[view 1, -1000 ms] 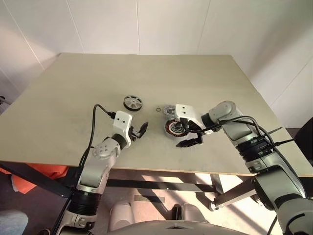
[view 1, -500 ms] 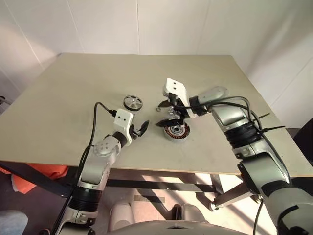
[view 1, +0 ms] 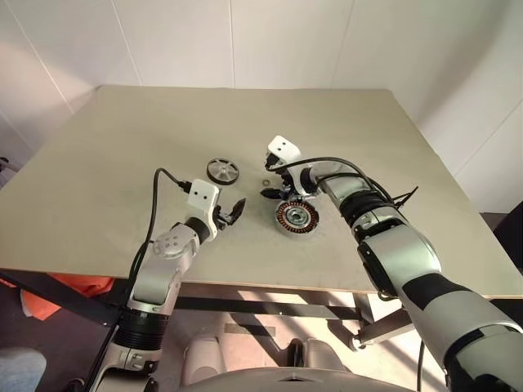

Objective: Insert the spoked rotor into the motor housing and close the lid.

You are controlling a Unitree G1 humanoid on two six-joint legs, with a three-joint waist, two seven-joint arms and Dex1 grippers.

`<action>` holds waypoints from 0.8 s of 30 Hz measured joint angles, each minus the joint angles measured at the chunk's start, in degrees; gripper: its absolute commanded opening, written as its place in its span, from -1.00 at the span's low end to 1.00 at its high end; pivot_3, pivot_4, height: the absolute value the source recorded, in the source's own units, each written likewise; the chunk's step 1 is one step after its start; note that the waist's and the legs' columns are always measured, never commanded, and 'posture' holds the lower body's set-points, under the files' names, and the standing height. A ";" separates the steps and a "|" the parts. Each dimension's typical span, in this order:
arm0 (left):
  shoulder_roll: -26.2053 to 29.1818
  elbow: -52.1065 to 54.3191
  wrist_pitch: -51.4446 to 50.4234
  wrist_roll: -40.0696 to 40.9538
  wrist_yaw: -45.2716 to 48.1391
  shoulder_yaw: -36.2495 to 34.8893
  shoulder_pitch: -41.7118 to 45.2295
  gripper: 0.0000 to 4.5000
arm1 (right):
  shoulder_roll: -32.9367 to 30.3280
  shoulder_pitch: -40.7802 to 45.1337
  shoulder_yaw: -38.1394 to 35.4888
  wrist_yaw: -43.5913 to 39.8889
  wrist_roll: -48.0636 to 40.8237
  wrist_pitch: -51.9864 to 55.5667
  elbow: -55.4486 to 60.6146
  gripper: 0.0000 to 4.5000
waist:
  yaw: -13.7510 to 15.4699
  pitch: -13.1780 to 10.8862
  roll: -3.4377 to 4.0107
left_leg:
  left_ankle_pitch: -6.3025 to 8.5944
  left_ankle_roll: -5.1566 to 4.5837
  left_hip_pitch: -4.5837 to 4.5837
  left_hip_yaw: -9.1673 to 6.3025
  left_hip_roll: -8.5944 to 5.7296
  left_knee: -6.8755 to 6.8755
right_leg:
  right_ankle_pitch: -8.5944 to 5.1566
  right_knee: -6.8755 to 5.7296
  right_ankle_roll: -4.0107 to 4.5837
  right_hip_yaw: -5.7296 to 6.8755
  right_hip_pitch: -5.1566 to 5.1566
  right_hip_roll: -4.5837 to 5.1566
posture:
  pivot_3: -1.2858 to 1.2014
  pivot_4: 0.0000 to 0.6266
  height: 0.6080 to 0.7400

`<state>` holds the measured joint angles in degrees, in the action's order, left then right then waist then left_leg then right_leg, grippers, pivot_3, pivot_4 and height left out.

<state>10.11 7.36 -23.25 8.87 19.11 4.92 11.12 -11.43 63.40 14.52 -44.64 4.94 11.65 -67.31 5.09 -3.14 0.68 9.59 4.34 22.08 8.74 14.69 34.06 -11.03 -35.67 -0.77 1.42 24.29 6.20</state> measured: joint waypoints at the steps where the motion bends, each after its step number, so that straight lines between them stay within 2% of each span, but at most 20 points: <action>1: -0.01 0.05 0.00 -0.01 -0.07 0.00 -0.07 0.67 | 0.21 0.41 -0.37 0.55 0.11 -0.22 -0.88 0.98 | -0.03 0.00 0.00 | -0.01 0.01 -0.01 0.00 0.00 0.01 | 0.00 -0.02 0.00 0.00 0.00 0.00 | 0.03 -1.00 1.00; 15: 0.22 0.59 -0.99 -0.09 -0.63 0.08 -1.06 0.67 | 3.89 2.87 -7.67 6.37 -0.47 0.09 -7.28 0.98 | -0.61 0.00 0.01 | -0.03 0.05 -0.04 0.00 0.01 0.01 | 0.00 -0.05 0.01 0.00 -0.01 0.00 | 0.03 -1.00 1.00; 24: 0.79 2.10 -1.76 -0.10 -0.67 0.11 -1.90 0.67 | 5.33 2.77 -8.77 9.09 0.56 0.56 -8.46 0.98 | -1.04 0.00 0.01 | -0.03 0.05 -0.05 -0.01 0.02 0.01 | 0.00 -0.06 0.01 0.00 -0.01 0.00 | 0.03 -1.00 1.00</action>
<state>10.90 9.46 -25.01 8.77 18.44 5.03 9.22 -6.09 66.17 5.76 -35.55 5.49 12.21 -75.78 4.05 -3.15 0.70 9.56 4.40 22.03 8.73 14.71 34.07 -11.02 -35.73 -0.76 1.42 24.28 6.20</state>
